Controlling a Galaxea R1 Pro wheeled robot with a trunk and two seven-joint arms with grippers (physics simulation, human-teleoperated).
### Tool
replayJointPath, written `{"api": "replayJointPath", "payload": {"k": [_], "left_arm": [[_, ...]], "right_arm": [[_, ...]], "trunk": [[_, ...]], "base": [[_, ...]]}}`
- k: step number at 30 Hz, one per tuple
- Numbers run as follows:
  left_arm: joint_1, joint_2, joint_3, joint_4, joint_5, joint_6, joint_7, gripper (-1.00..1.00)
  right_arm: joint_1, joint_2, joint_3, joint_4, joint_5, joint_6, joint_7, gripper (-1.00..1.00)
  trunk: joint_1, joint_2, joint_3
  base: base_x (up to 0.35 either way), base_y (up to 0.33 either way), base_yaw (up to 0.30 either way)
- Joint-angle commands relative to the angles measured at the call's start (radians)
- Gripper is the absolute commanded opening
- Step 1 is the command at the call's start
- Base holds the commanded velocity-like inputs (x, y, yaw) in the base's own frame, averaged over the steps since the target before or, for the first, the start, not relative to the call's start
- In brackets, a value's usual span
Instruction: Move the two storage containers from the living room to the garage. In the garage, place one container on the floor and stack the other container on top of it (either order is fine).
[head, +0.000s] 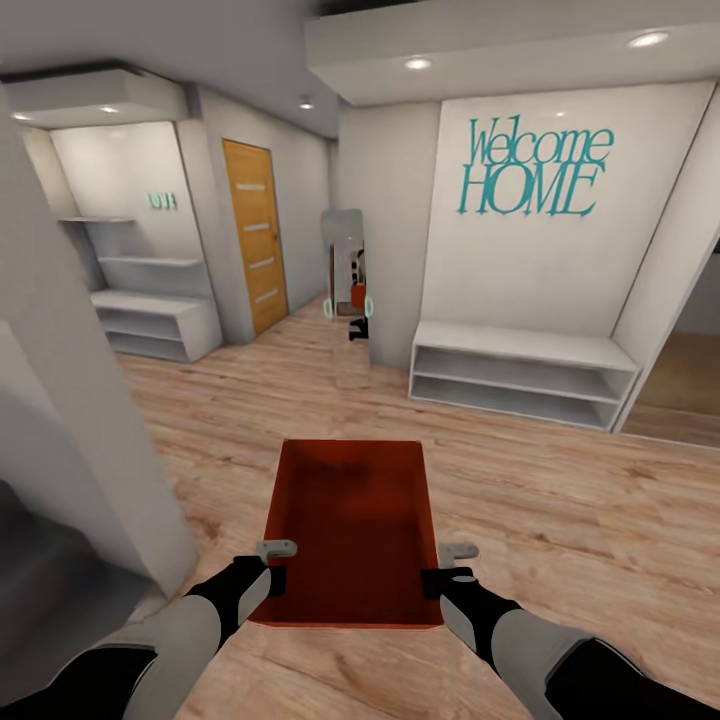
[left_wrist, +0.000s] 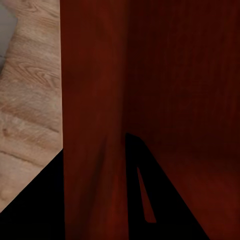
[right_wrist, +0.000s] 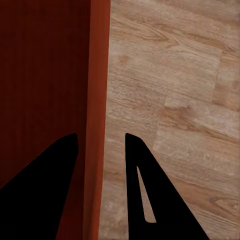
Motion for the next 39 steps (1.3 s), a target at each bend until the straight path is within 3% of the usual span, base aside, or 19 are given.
{"api": "replayJointPath", "payload": {"k": [1,39], "left_arm": [[-0.001,0.011,0.004,-0.006,-0.024,0.002,0.009,-1.00],[-0.001,0.012,0.007,-0.006,-0.024,0.002,0.009,-1.00]], "right_arm": [[0.000,0.000,0.016,0.003,-0.018,0.003,-0.005,-1.00],[0.000,0.001,0.016,0.003,-0.018,0.003,-0.006,-1.00]], "trunk": [[0.001,-0.002,-0.002],[0.001,-0.002,-0.002]], "base": [[0.322,0.000,0.000],[0.322,0.000,0.000]]}}
